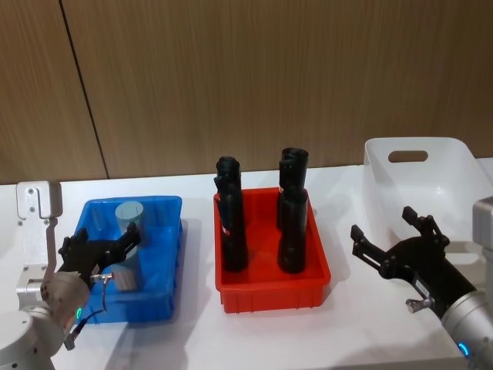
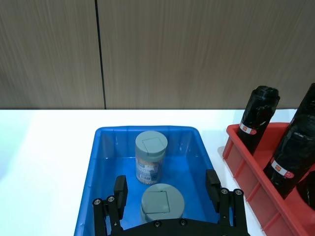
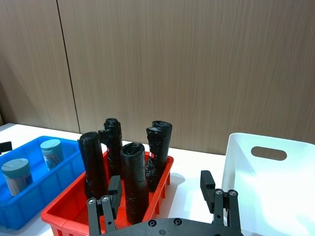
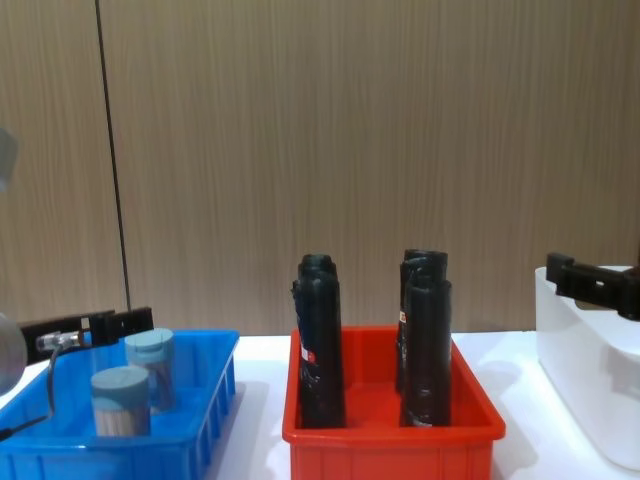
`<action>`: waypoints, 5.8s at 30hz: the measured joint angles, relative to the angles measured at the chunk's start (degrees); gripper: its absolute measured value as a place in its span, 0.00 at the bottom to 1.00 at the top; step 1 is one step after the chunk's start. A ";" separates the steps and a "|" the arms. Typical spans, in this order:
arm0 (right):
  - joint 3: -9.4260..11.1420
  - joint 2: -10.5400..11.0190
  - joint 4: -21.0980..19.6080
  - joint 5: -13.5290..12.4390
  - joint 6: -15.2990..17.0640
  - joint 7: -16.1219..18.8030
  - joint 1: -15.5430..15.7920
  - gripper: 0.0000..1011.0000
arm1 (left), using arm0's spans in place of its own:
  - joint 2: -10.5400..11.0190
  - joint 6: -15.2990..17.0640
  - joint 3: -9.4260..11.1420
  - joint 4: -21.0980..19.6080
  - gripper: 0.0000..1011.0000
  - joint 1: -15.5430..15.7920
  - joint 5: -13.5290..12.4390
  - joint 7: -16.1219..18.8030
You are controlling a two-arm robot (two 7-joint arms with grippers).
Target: Pick the cotton swabs from the blue box and place them into the white box.
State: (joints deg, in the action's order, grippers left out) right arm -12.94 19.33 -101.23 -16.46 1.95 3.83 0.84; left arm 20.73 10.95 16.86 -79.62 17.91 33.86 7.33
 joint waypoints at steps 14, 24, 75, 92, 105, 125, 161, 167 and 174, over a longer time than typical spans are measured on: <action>0.00 0.00 0.00 0.00 0.00 0.00 0.00 0.99 | -0.32 4.93 -0.66 3.83 0.99 2.56 -1.13 -3.51; 0.00 0.00 0.00 0.00 0.00 0.00 0.00 0.99 | -0.43 7.33 -0.81 6.15 0.99 4.05 -2.55 -7.01; 0.00 0.00 0.00 0.00 0.00 0.00 0.00 0.99 | -1.53 8.46 -0.56 13.01 0.66 8.01 -9.35 -13.01; 0.00 0.00 0.00 0.00 0.00 0.00 0.00 0.99 | -0.41 5.25 -0.69 4.03 0.66 6.75 -12.52 -15.49; 0.00 0.00 0.00 0.00 0.00 0.00 0.00 0.99 | -0.24 3.11 -0.68 -1.58 0.66 7.36 -12.37 -22.30; 0.00 0.00 0.00 0.00 0.00 0.00 0.00 0.99 | -0.97 3.92 -0.46 -3.31 0.66 11.17 -8.42 -37.69; 0.00 0.00 0.00 0.00 0.00 0.00 0.00 0.99 | -8.06 16.29 3.49 16.53 0.66 31.00 -11.33 -69.69; 0.00 0.00 0.00 0.00 0.00 0.00 0.00 0.99 | -9.06 17.40 4.34 19.44 0.66 34.21 -14.03 -72.99; 0.00 0.00 0.00 0.00 0.00 0.00 0.00 0.99 | -9.74 17.51 5.19 21.08 0.66 36.54 -16.45 -74.81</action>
State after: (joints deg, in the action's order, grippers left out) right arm -12.94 19.34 -101.23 -16.46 1.95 3.83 0.84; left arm 10.99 28.45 22.05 -58.54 54.45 17.41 -67.48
